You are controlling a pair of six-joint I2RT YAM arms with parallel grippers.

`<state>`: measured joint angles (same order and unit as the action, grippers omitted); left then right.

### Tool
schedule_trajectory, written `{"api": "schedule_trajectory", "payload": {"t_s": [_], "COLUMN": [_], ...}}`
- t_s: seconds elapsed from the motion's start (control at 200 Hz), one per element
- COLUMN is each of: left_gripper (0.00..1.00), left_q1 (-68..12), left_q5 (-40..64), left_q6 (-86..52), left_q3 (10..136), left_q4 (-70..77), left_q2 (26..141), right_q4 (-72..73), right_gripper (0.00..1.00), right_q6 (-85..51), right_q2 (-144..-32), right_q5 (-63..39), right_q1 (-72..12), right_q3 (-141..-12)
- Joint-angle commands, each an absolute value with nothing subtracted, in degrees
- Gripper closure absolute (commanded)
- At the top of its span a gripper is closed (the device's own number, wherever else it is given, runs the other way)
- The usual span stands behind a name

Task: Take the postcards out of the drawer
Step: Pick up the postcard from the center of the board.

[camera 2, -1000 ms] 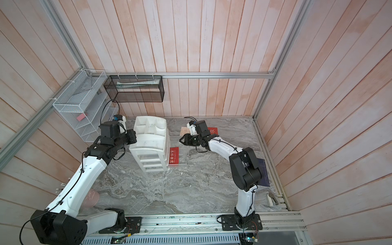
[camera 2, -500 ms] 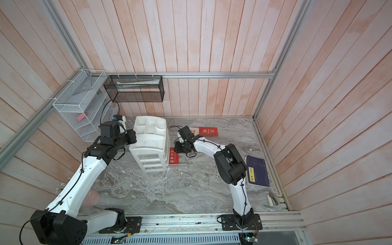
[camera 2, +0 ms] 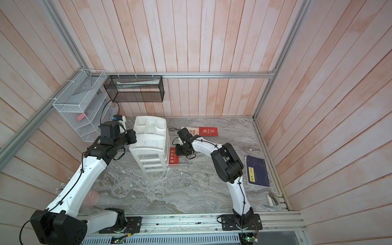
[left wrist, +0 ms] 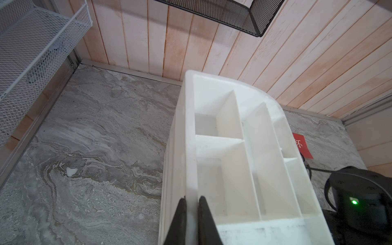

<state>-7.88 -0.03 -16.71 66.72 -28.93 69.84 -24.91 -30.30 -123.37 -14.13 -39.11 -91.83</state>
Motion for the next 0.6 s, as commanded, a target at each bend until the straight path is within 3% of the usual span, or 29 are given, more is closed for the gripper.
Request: {"api": "schedule_trajectory", "payload": {"t_s": [0.0, 0.595], "left_gripper": [0.91, 0.91], "left_q1": [-7.6, -7.6], "left_q5": [-0.5, -0.1], "left_q6": [-14.6, -14.3], "left_q3": [65.5, 64.9], "left_q4": [-29.2, -28.6], "left_q2": [68.9, 68.9], "right_q4": [-28.0, -32.9], "right_gripper": [0.62, 0.62], "right_q6": [-29.3, -26.7], "right_q2": [-125.1, -129.6], "right_q5": [-13.9, -18.5], "right_q1": [-39.6, -39.8], "right_q3": [-94.3, -99.3]}}
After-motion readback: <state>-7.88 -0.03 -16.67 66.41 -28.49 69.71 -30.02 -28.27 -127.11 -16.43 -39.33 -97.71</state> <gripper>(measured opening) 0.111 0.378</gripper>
